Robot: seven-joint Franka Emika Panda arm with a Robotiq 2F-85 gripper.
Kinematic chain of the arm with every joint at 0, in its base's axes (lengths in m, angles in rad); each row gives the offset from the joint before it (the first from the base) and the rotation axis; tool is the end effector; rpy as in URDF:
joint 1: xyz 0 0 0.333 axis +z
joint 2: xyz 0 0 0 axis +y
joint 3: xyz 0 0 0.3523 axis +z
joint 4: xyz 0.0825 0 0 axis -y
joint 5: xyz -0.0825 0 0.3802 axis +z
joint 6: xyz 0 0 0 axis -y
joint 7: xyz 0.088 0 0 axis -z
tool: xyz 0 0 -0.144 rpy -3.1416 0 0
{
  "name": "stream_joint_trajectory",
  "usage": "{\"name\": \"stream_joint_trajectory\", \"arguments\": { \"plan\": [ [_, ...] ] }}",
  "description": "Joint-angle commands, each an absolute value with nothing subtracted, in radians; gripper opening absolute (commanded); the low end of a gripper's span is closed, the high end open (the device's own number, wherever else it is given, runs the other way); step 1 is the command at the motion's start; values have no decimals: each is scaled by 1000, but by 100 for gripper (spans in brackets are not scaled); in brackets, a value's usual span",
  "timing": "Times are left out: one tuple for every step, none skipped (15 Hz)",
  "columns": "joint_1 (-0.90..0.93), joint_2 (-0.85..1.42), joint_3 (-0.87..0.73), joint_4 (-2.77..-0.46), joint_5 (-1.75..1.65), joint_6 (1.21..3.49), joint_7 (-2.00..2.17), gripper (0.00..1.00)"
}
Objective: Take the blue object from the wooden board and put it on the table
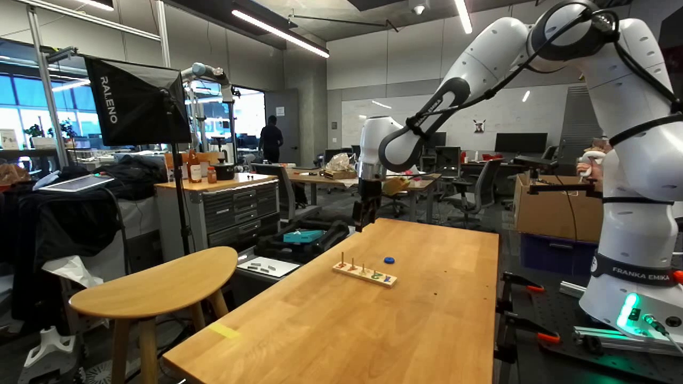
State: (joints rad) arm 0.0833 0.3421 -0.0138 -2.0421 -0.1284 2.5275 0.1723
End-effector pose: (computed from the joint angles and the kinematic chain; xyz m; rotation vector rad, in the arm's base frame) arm 0.6234 0.0423 0.2878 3.0647 -0.0030 0.2338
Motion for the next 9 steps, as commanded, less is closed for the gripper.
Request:
{"name": "stream_joint_trajectory", "arguments": {
  "plan": [
    [89, 186, 26, -2085, -96, 2427, 129, 100],
    [93, 155, 34, -2087, -100, 2399, 131, 100],
    [92, 126, 41, -2091, -99, 2374, 127, 100],
    [93, 102, 47, -2087, -102, 2333, 127, 100],
    [92, 84, 48, -2085, -104, 2292, 134, 100],
    [91, 149, 46, -2055, -124, 2345, 159, 100],
    [91, 132, 48, -2057, -124, 2332, 159, 100],
    [90, 131, 48, -2057, -124, 2332, 159, 100],
    [91, 136, 47, -2059, -124, 2333, 159, 100]
  ]
}}
